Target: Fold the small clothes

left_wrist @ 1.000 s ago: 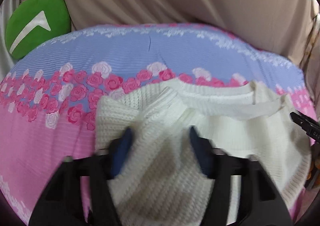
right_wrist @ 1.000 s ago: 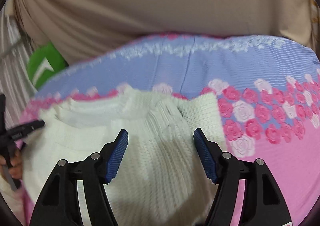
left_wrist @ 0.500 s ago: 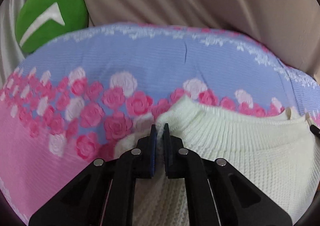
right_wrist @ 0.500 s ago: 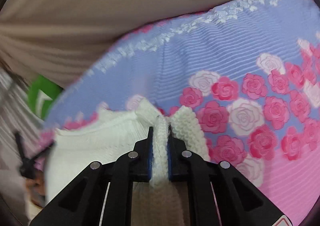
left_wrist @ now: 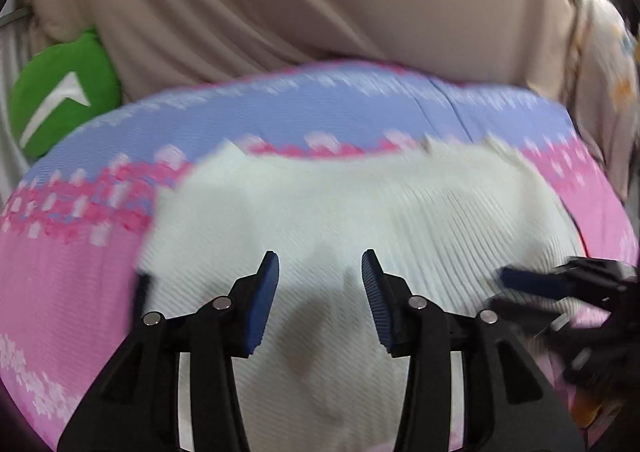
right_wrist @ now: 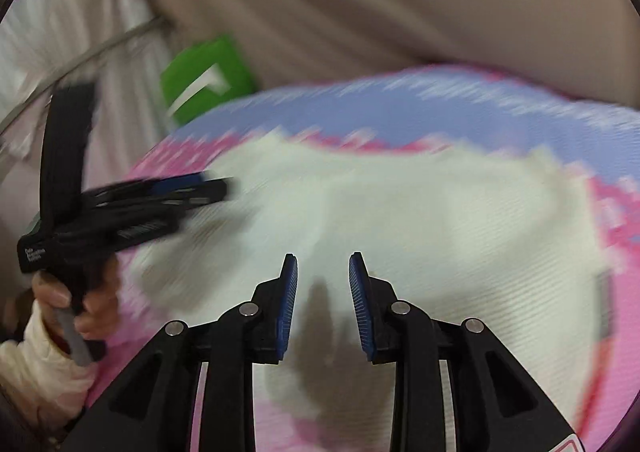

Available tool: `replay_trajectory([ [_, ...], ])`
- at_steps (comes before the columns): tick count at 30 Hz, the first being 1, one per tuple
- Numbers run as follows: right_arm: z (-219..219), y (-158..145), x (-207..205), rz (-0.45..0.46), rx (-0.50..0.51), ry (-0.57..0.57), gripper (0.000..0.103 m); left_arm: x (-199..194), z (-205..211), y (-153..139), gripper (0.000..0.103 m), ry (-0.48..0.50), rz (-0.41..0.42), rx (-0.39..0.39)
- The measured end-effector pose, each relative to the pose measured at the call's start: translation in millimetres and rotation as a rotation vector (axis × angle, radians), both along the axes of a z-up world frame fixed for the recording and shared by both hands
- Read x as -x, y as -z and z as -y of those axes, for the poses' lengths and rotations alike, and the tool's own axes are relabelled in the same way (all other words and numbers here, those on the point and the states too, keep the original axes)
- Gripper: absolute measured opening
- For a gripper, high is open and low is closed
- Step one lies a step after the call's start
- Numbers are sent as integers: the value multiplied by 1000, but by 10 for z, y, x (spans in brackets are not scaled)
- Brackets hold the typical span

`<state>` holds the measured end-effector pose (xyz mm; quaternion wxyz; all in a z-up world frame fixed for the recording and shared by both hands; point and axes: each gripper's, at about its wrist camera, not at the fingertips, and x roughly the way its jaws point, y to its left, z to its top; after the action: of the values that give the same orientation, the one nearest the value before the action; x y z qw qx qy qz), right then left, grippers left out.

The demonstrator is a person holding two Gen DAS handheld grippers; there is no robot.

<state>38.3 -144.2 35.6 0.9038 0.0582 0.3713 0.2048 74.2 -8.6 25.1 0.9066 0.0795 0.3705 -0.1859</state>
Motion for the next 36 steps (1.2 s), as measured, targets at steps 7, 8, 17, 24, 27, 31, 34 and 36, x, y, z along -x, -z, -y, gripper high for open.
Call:
replay_trajectory([
  [7,417,199,204,-34,-39,129,18,233,-9,251,44,-60,11,-58],
  [8,545,219,265,-33,-57,164,17,235,-47,254,44,-66,3,-46],
  [17,1545,358,688,-21,-137,487,16,322,-185,301,44,-92,-6,-12],
  [24,1569,278,710,13,-82,537,19,425,-359,256,46,-125,1,9],
  [27,1696,73,820,74,-72,591,35,432,-605,71,47,-170,43,33],
  [31,1768,-303,596,157,-33,579,57,112,-829,-250,61,-213,86,62],
  [34,1783,-434,181,156,-32,527,72,-295,-853,-350,77,-223,81,92],
  [36,1806,-418,-187,109,-35,513,72,-574,-813,-320,79,-211,45,108],
])
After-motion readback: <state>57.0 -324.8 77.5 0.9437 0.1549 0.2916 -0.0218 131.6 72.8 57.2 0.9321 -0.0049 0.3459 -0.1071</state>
